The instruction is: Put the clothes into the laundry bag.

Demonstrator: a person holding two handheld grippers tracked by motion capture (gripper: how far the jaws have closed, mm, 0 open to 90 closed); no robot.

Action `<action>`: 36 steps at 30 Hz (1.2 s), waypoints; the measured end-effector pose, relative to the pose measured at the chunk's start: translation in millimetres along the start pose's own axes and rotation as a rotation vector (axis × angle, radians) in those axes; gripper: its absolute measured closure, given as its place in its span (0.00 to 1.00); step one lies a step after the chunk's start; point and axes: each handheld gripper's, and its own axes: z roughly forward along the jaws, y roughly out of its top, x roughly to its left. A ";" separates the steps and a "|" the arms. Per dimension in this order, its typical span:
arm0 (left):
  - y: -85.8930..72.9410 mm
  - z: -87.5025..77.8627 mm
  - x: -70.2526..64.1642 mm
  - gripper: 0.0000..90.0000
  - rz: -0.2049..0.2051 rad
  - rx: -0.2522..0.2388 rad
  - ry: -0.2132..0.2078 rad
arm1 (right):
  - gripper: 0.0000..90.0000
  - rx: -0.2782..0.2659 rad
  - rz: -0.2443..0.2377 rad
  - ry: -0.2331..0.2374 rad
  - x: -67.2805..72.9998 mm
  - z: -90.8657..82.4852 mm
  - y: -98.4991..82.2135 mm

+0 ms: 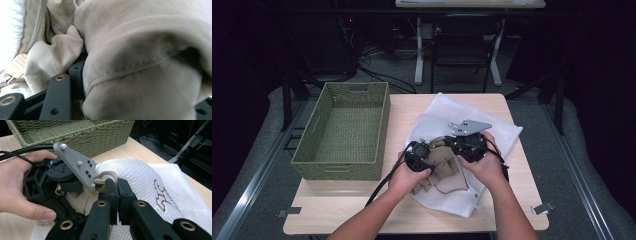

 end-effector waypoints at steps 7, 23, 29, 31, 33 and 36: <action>3.2 -19.8 -1.1 0.41 -0.005 -0.051 -0.037 | 0.98 -0.009 0.005 -0.005 -2.0 -1.8 -0.4; -27.8 -63.5 -1.8 0.36 0.028 -0.125 -0.065 | 0.98 -0.016 0.017 0.003 -3.2 -2.2 -1.0; -36.7 -45.4 8.0 0.37 -0.006 -0.084 -0.120 | 0.98 -0.013 0.010 0.001 -1.6 -1.8 -0.5; -39.0 -40.4 10.2 0.42 -0.007 -0.075 -0.143 | 0.98 -0.015 0.009 0.003 -1.6 -2.0 -0.4; -41.2 -36.4 10.2 0.51 -0.003 -0.070 -0.160 | 0.98 -0.013 0.010 0.003 -1.4 -1.9 -0.4; -43.4 -33.0 7.2 0.58 0.022 -0.064 -0.145 | 0.98 -0.012 0.010 0.006 -1.1 -1.3 -0.4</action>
